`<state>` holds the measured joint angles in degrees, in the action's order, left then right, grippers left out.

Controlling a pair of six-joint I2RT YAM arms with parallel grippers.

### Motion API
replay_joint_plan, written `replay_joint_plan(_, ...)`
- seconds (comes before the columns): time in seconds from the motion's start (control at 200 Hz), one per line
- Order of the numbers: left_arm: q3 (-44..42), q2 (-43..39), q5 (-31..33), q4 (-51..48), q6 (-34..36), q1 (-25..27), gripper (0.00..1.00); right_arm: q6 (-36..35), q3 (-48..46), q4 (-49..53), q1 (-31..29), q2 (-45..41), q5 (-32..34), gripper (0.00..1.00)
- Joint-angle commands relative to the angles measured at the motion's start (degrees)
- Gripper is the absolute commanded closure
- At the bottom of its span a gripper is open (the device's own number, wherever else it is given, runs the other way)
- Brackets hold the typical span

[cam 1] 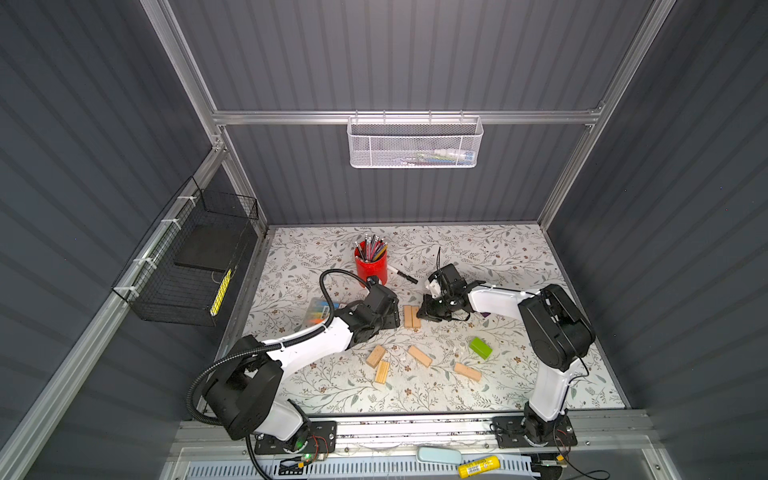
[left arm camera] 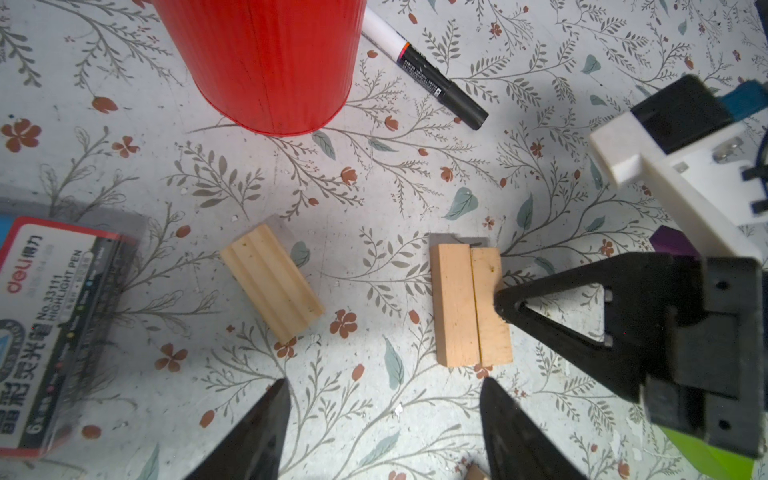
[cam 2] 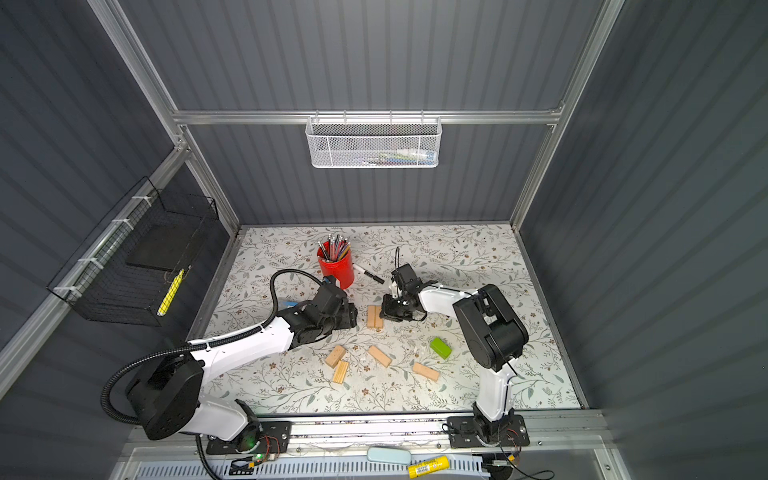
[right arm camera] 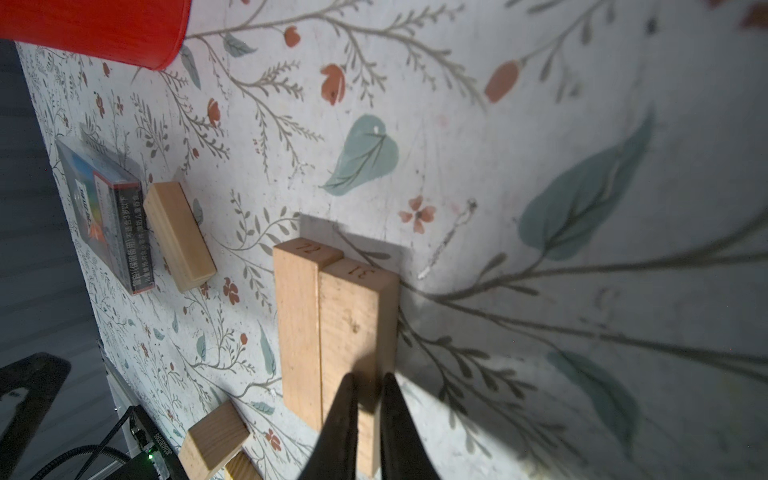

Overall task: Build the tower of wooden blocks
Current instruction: 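Carry the block with the right gripper and place it against the first block, then hold the placed block with the right gripper while the left gripper hovers nearby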

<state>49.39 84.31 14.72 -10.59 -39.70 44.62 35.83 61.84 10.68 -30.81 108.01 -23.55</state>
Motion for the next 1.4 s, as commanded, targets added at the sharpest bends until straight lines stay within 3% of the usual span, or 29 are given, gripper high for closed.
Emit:
replay_joint_plan(0.0, -0.78, -0.92, -0.90, 0.55, -0.79, -0.32, 0.28, 1.08, 0.33, 1.14, -0.55, 1.23, 2.42, 0.86)
replay_joint_plan(0.35, -0.36, -0.54, -1.36, 0.41, -0.65, -0.50, 0.27, 1.21, 0.91, 1.91, -0.54, 1.49, 5.85, 0.89)
replay_joint_plan(0.665, 0.27, -0.79, -2.18, 0.17, -0.16, -0.56, 0.27, 0.89, -0.01, 2.73, -0.69, -2.94, 2.47, 0.85)
replay_joint_plan(0.991, 0.76, -1.08, -3.45, -0.44, 0.58, -0.54, 0.27, 4.43, -7.88, -0.19, -2.47, -8.60, 0.72, 0.82)
replay_joint_plan(1.391, 1.02, -0.88, -3.82, -1.26, 1.22, -0.63, 0.27, 5.40, -8.43, -2.43, -3.93, -5.28, 1.62, 0.86)
